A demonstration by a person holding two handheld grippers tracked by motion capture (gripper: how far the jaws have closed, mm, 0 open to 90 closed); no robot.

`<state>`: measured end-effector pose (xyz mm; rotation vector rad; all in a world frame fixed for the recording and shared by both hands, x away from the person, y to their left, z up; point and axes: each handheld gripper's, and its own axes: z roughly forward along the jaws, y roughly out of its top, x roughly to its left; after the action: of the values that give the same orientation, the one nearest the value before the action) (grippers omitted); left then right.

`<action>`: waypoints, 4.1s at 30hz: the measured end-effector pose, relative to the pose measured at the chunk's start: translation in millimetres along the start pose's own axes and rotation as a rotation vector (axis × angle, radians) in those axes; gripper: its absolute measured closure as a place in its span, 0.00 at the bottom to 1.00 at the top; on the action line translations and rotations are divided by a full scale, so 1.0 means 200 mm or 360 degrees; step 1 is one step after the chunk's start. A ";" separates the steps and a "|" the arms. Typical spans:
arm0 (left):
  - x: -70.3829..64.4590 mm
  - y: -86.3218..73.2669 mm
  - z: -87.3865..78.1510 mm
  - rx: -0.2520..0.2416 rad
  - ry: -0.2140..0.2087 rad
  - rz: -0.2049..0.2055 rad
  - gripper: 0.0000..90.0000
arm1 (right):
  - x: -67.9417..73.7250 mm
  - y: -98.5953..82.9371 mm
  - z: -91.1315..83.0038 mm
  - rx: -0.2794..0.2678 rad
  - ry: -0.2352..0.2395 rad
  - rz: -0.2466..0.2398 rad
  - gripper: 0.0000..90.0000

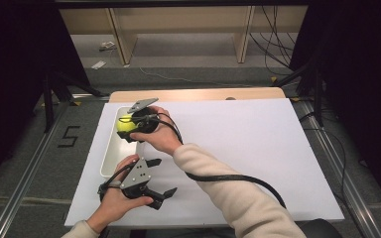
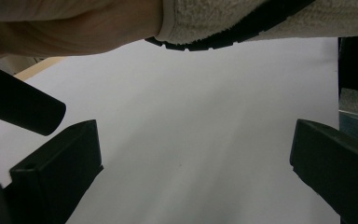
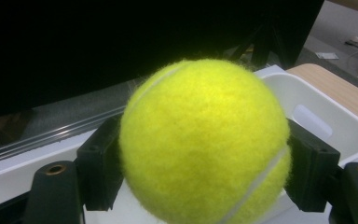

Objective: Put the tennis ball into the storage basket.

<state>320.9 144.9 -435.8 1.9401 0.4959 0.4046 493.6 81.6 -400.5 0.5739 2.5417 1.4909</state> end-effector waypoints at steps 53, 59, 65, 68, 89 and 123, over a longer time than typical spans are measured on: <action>0.00 0.00 0.00 0.0009 -0.0009 0.0002 0.02 | -0.01 -0.05 0.11 0.0112 0.0021 -0.0012 0.29; 0.00 0.00 0.00 0.0010 -0.0010 0.0003 0.02 | -0.01 -0.05 0.11 0.0107 0.0016 -0.0015 0.29; 0.00 0.00 0.00 0.0011 -0.0010 0.0003 0.02 | -0.02 -0.05 0.12 0.0109 0.0013 -0.0020 0.29; 0.00 0.00 0.00 0.0011 -0.0010 0.0004 0.02 | -0.02 -0.05 0.12 0.0108 0.0012 -0.0013 0.29; 0.00 0.00 0.01 0.0012 -0.0012 0.0006 0.02 | -0.03 -0.01 0.06 0.0042 -0.0011 -0.0017 0.20; 0.00 0.00 0.01 0.0018 -0.0009 0.0005 0.02 | -0.11 -0.07 -0.27 -0.0014 -0.0069 -0.0007 0.21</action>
<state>321.0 143.2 -437.4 1.9526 0.4926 0.3986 493.8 23.5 -386.8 0.5924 2.5013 1.4713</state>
